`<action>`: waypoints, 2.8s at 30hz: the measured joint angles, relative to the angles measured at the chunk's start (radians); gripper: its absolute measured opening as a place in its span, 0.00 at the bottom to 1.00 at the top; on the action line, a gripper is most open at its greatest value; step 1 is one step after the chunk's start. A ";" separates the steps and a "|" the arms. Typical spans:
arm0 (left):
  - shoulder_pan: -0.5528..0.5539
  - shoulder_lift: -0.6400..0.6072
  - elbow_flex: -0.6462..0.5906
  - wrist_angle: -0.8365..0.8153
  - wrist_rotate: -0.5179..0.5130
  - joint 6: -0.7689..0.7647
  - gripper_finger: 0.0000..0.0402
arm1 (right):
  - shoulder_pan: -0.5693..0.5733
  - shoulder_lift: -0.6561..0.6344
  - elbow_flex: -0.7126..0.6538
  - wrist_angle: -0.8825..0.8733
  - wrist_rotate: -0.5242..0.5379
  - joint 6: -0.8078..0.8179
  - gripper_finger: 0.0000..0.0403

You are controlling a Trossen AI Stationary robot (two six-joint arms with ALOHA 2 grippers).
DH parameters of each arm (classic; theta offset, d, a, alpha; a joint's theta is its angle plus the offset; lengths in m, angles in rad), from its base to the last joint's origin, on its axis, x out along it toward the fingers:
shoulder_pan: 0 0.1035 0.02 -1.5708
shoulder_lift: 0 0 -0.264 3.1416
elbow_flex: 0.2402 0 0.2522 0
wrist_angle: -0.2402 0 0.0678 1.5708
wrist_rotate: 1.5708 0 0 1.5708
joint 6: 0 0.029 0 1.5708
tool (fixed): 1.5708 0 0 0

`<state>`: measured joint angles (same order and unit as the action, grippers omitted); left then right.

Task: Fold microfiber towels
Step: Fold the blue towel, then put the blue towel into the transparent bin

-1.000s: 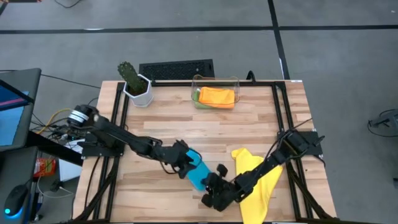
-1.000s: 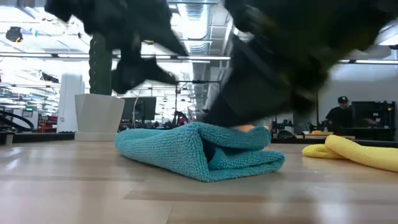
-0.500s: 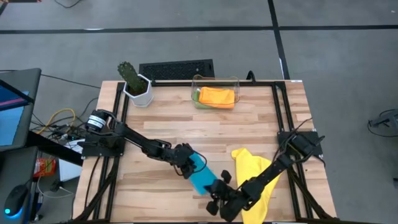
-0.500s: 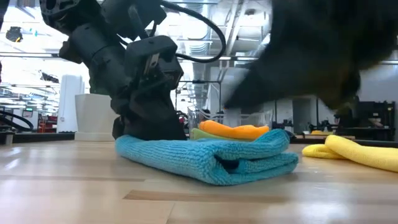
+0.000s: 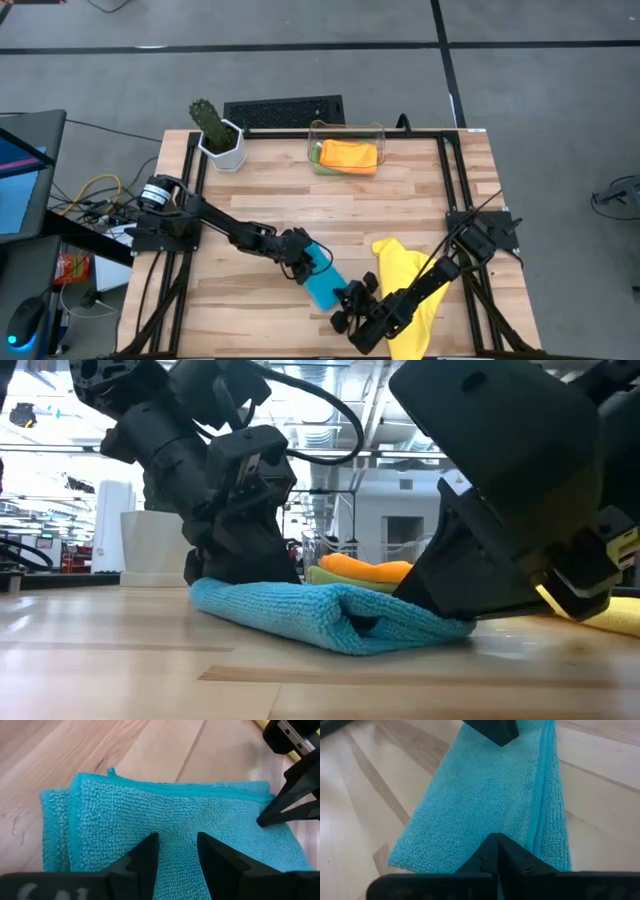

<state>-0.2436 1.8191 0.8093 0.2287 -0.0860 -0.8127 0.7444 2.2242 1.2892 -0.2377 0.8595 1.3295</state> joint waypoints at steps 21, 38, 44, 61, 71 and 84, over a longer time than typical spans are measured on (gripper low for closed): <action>0.054 -0.048 0.008 -0.030 0.063 0.020 0.33 | -0.013 0.037 -0.004 0.322 0.010 -0.214 0.04; 0.090 -0.063 0.007 -0.152 -0.098 0.197 0.29 | -0.014 -0.082 -0.006 0.257 0.035 -0.313 0.04; 0.087 0.005 0.009 -0.154 -0.141 0.156 0.23 | -0.011 -0.157 -0.003 0.095 -0.012 -0.120 0.07; 0.046 0.026 0.007 -0.157 -0.164 -0.183 0.16 | -0.116 -0.416 0.016 -0.391 -0.609 0.304 0.33; 0.000 0.027 0.006 -0.139 -0.135 -0.424 0.19 | -0.090 -0.261 0.015 -0.279 -0.641 0.503 0.64; -0.049 0.029 0.005 -0.114 -0.118 -0.493 0.19 | -0.131 -0.233 0.018 -0.364 -0.687 0.528 0.60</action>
<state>-0.2929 1.8481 0.8143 0.1150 -0.2039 -1.3055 0.6136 1.9915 1.3075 -0.6016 0.1728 1.8571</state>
